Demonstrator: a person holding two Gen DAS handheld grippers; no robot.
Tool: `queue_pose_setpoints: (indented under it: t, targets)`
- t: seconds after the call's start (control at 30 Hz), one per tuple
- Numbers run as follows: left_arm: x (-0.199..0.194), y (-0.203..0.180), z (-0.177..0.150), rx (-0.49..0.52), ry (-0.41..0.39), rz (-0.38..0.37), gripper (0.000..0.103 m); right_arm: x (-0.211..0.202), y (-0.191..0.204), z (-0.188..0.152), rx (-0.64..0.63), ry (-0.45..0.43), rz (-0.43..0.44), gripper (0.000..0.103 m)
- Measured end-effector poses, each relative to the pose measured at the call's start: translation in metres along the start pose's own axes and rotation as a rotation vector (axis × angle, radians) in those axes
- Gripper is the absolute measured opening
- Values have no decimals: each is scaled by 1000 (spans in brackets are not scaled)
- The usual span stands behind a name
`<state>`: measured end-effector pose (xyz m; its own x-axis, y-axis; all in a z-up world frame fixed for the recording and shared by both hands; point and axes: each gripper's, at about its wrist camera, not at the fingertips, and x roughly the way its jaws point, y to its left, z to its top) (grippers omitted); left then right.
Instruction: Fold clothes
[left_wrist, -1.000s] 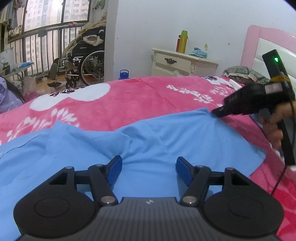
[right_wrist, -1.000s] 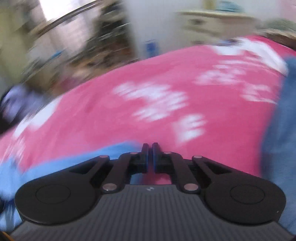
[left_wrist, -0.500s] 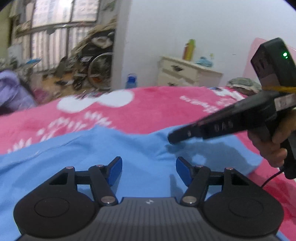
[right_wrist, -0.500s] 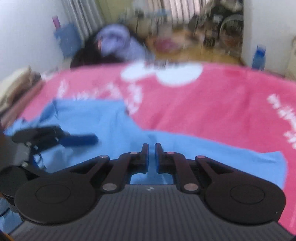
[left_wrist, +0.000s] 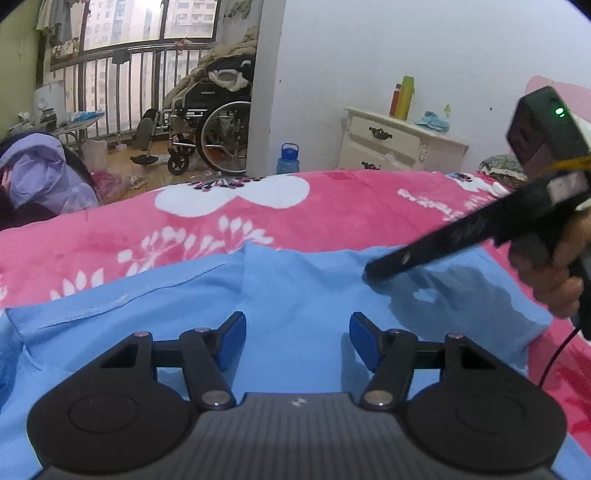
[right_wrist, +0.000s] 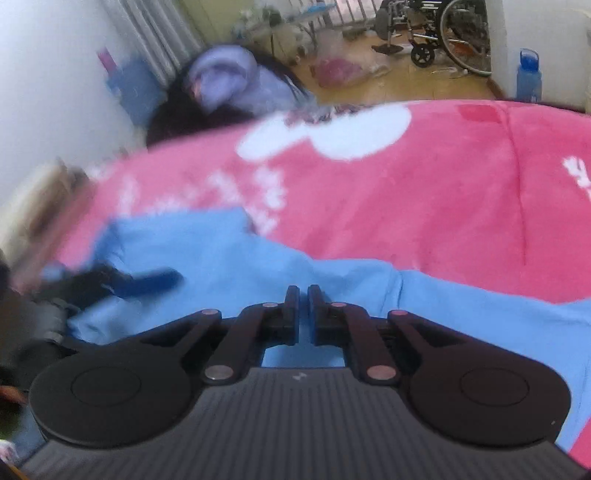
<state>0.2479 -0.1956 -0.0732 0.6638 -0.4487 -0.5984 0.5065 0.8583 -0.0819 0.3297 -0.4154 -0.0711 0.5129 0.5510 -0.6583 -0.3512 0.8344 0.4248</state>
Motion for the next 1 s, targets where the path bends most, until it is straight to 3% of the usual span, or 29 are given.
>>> queue_pose_setpoints:
  t: [0.07,0.1,0.3,0.4,0.43,0.5,0.6,0.7,0.77,0.87,0.93,1.0]
  targets:
    - [2,2,-1,-5,4,11,63,8,3,2,1,5,0,0]
    - [2,3,-2,-10,5,13,63,12,4,3,2,8,0,6]
    - [3,4,0,-6,10,14,63,35,12,10,6,23,1,5]
    - [4,4,0,-11,11,19,63,41,4,14,88,-83,-209,4]
    - [4,5,0,-15,10,20,63,28,-7,16,166,-165,-296,6]
    - [2,7,1,-30,10,20,63,-14,-32,14,292,-312,-340,8]
    - [-9,17,6,-67,8,7,63,-84,-53,2,338,-363,-309,8]
    - [-29,34,18,-94,3,-2,63,-140,-55,-17,251,-262,-335,8]
    - [-43,46,28,-111,8,-3,63,-150,-55,-33,244,-133,-266,8]
    - [-65,63,39,-128,24,-4,63,-138,-48,-60,209,7,-178,8]
    - [-81,74,43,-145,45,-5,63,-117,-40,-77,166,93,-187,8]
    - [-101,87,46,-164,68,0,63,-110,-53,-89,127,132,-260,4]
